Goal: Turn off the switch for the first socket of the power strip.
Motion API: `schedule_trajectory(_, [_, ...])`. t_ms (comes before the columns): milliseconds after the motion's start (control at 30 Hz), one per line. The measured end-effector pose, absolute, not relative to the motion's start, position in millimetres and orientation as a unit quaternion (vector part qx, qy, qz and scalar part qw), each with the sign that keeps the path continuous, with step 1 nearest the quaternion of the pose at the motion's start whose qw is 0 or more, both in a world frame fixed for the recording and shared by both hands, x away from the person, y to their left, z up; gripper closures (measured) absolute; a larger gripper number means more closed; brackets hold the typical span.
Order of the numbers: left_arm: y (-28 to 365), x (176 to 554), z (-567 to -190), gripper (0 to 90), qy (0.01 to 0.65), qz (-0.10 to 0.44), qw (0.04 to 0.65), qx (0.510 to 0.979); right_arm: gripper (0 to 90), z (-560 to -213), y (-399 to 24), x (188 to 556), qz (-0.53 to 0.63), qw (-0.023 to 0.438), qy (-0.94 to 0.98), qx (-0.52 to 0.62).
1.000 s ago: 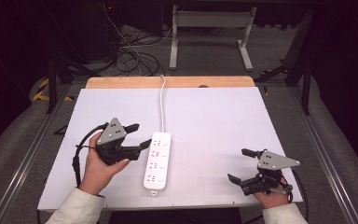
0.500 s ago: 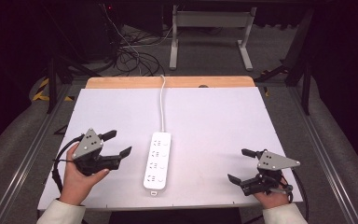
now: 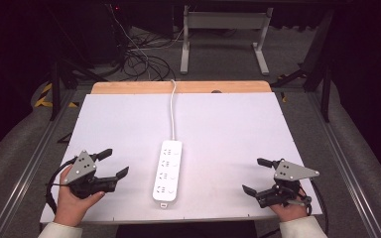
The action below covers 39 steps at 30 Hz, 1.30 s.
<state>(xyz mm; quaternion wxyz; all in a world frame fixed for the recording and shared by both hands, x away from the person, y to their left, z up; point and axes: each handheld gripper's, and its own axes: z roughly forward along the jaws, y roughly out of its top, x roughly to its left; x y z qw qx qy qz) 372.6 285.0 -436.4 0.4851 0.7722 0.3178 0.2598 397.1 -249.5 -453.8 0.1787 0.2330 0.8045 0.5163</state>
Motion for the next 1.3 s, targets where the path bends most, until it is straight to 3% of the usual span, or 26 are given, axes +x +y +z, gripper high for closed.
schedule_trajectory(567, [306, 358, -475, 20.8, 0.331, 0.255, 0.476, 0.774, 0.4, -454, -249, 397, 0.514, 0.178, 0.805, 0.234])
schedule_trajectory(833, [310, 360, -471, 21.7, 0.357, 0.228, 0.490, 0.762, 0.4, -455, -248, 398, 0.512, 0.177, 0.807, 0.234])
schedule_trajectory(1300, [311, 356, -468, 21.6, 0.359, 0.235, 0.493, 0.757, 0.4, -455, -247, 401, 0.515, 0.173, 0.807, 0.233])
